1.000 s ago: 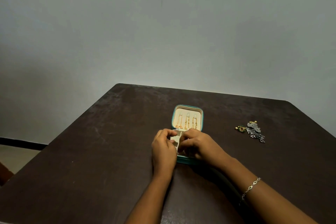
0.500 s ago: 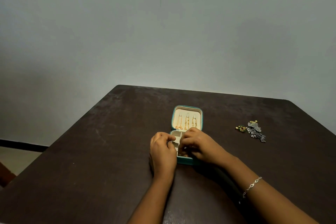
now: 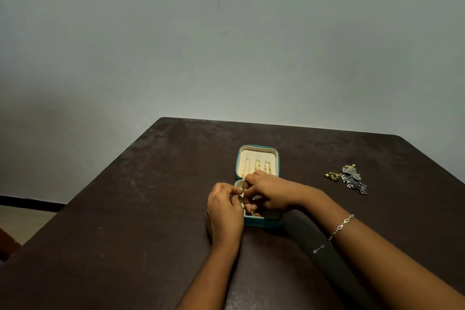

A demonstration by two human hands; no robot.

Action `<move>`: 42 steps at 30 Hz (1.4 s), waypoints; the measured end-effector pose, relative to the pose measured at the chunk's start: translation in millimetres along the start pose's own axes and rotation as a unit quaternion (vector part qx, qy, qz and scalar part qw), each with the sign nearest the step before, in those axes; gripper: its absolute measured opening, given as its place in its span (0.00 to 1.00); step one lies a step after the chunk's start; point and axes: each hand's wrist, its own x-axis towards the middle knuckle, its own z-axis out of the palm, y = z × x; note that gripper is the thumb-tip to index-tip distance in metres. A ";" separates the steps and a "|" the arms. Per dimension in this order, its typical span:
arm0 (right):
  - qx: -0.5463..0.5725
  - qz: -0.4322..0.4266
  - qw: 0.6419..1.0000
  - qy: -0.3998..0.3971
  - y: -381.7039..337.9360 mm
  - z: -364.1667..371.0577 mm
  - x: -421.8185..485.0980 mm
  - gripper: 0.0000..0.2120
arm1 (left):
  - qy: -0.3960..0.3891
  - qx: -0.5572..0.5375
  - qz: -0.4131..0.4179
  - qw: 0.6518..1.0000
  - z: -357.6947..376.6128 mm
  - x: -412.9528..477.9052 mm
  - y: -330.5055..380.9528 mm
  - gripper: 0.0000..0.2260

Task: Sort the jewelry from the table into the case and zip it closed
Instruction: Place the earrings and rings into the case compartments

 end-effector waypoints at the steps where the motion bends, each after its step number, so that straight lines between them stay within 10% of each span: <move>1: 0.003 -0.001 1.000 -0.005 0.2 -1.5 0.3 0.10 | -0.001 0.001 0.000 1.000 0.1 -0.3 0.4 0.09; 27: 0.116 0.054 0.934 0.333 39.6 59.4 -80.3 0.13 | -0.050 0.061 0.042 0.996 -6.4 -6.8 -1.7 0.09; 37: 0.120 0.023 0.914 0.388 20.7 61.2 -80.0 0.11 | -0.049 0.024 0.054 0.997 -8.1 -11.2 -6.9 0.10; 42: 0.073 -0.010 0.962 0.263 9.5 34.8 -36.7 0.09 | -0.039 0.013 0.059 0.997 -7.0 -13.3 -5.5 0.09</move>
